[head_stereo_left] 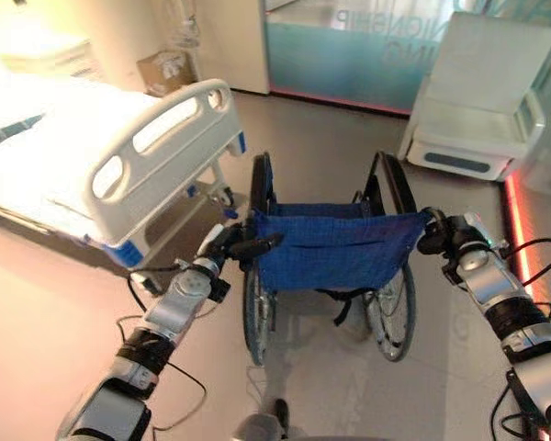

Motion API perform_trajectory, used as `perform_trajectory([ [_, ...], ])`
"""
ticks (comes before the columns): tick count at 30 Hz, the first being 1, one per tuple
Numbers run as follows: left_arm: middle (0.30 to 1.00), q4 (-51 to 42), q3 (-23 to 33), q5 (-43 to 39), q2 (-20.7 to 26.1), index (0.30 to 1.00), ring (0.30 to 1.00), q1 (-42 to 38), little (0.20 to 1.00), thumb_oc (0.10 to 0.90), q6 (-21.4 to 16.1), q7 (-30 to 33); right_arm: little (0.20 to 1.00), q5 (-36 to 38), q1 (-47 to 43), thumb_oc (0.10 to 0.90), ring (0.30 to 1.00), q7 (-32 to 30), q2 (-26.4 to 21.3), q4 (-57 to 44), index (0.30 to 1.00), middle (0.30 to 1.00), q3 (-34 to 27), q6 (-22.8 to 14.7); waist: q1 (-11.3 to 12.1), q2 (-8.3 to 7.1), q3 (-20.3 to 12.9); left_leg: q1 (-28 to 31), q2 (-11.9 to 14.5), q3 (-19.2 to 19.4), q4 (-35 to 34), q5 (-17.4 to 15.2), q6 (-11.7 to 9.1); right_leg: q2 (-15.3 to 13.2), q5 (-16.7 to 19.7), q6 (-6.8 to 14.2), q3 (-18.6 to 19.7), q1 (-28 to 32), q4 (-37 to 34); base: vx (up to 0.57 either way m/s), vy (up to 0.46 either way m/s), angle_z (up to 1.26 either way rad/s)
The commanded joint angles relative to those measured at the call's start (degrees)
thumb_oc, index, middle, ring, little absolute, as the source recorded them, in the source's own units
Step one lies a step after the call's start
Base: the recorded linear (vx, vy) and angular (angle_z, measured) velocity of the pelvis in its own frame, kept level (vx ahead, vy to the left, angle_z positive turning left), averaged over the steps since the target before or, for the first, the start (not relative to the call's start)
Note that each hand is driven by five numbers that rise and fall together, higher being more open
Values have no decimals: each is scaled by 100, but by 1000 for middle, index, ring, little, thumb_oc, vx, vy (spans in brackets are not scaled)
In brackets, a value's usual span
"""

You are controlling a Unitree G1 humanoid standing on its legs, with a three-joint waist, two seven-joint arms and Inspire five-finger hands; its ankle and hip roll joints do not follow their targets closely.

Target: Push the wheelchair next to the bed

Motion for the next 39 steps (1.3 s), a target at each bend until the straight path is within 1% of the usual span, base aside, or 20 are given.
perform_trajectory([
  [1,300,923,-92,832,470,300,300,5,300,400,171,208,300,415,1204,400,300,567,410,-366,300,300,540,-375,-537,106,-91,-83,-300,-395,53,-21,-137,-128,1838,-129,-164,-53,360,419,56,-24],
  [2,300,1009,-65,891,454,300,300,-67,300,400,138,190,300,419,1239,400,300,581,421,-430,300,300,554,-313,-669,148,-14,192,-304,-416,21,-95,-141,-156,1876,-176,-243,-496,56,315,20,-10],
  [3,300,1037,-53,914,451,300,300,-88,300,400,119,174,300,418,1256,400,300,589,422,-449,300,300,553,-296,-703,169,-5,250,-298,-430,10,-121,-143,-162,1923,-192,-280,-601,-92,479,-44,10],
  [5,300,1202,6,981,488,300,300,-224,300,400,-58,45,300,471,1346,400,300,582,441,-571,300,300,523,-207,-952,5,140,670,-461,-614,44,-515,-150,-430,2270,-168,-452,-1003,-1807,555,-169,38],
  [7,300,1318,-12,983,496,300,300,-329,300,400,-181,4,300,481,1369,400,300,551,415,-632,300,300,468,-214,-1097,-57,193,860,-489,-741,45,-749,-197,-476,2323,-90,-446,-1073,-3045,516,-206,26],
  [9,300,1394,-18,933,444,300,300,-394,300,400,-288,101,300,437,1338,400,300,569,373,-663,300,300,415,-226,-1203,-46,213,1005,-427,-799,68,-919,-247,-425,2338,-37,-405,-1025,-3721,454,-185,47],
  [13,300,1485,-8,1070,347,300,300,-533,300,400,-286,123,300,539,912,400,300,666,285,-632,300,300,508,-65,-1251,-139,83,1149,-184,-620,386,-1262,-390,-386,2201,-149,-366,-826,-3314,409,-267,50],
  [15,300,1593,-26,949,308,300,300,-519,300,400,-323,170,300,619,780,400,300,741,318,-543,300,300,590,48,-1260,-121,-23,1144,23,-634,703,-1097,-475,-258,1967,-269,-310,-811,-2840,466,-322,36],
  [18,300,1589,45,1078,354,300,300,-309,300,400,-340,144,300,648,923,400,300,908,368,-534,300,300,640,0,-1371,-126,-176,1200,693,-219,1619,46,-829,-82,1815,-575,-599,-568,-2900,474,-327,-7],
  [20,300,1608,103,1035,361,300,300,-243,300,400,-386,215,300,518,1105,400,300,963,356,-549,300,300,586,-112,-1418,-113,-264,1173,807,-105,2010,395,-919,73,1654,-731,-686,-391,-2984,417,-265,-7],
  [22,300,1696,100,940,400,300,300,-304,300,400,-541,250,300,513,1390,400,300,871,288,-661,300,300,560,-202,-1390,-166,-224,534,937,195,2584,573,-923,221,1343,-941,-703,52,-3036,392,-240,-1],
  [24,300,1688,91,877,426,300,300,-367,300,400,-617,279,300,513,1477,400,300,831,289,-627,300,300,522,-280,-1297,-231,-135,15,881,248,2514,473,-810,213,1199,-936,-663,357,-3069,421,-124,2],
  [25,300,1696,128,889,396,300,300,-329,300,400,-717,354,300,499,1465,400,300,795,349,-516,300,300,556,-382,-1169,-226,-42,-230,595,160,2177,327,-708,263,1118,-861,-561,547,-3063,652,-22,4],
  [27,300,1573,195,840,407,300,300,-201,300,400,-839,459,300,469,1286,400,300,682,464,-406,300,300,691,-326,-868,-90,137,-716,271,105,1158,531,-727,478,930,-793,-403,927,-3100,560,45,-26],
  [28,300,1556,197,840,404,300,300,-185,300,400,-836,474,300,472,1280,400,300,671,470,-408,300,300,702,-323,-846,-77,155,-735,254,106,1030,569,-739,498,902,-785,-391,977,-3102,416,49,-52],
  [31,300,1166,249,750,459,300,300,136,300,400,-706,652,300,386,1355,400,300,665,464,-647,300,300,747,-252,-560,63,161,-1061,214,2,-415,1089,-861,654,646,-708,-205,1440,-3196,503,81,-63],
  [33,300,967,389,746,512,300,300,368,300,400,-645,705,300,243,1434,400,300,777,414,-769,300,300,723,-283,-430,79,126,-1205,212,-148,-897,1125,-878,635,527,-677,-82,1628,-3222,517,132,-59],
  [34,300,849,501,782,543,300,300,490,300,400,-569,705,300,161,1424,400,300,905,363,-805,300,300,725,-325,-363,85,96,-1298,214,-212,-936,1060,-871,607,415,-660,-27,1705,-3200,612,226,-44],
  [37,300,843,668,717,637,300,300,554,300,400,-567,631,300,99,1221,400,300,1129,327,-743,300,300,784,-312,-260,120,-35,-1109,184,36,-839,831,-715,466,14,-538,-44,1840,-2900,590,275,-69],
  [39,300,858,641,660,588,300,300,641,300,400,-626,628,300,119,1293,400,300,1161,428,-638,300,300,733,-269,-210,35,-98,-1101,31,-22,-285,624,-554,250,281,-361,-142,1797,-2472,608,308,-65],
])
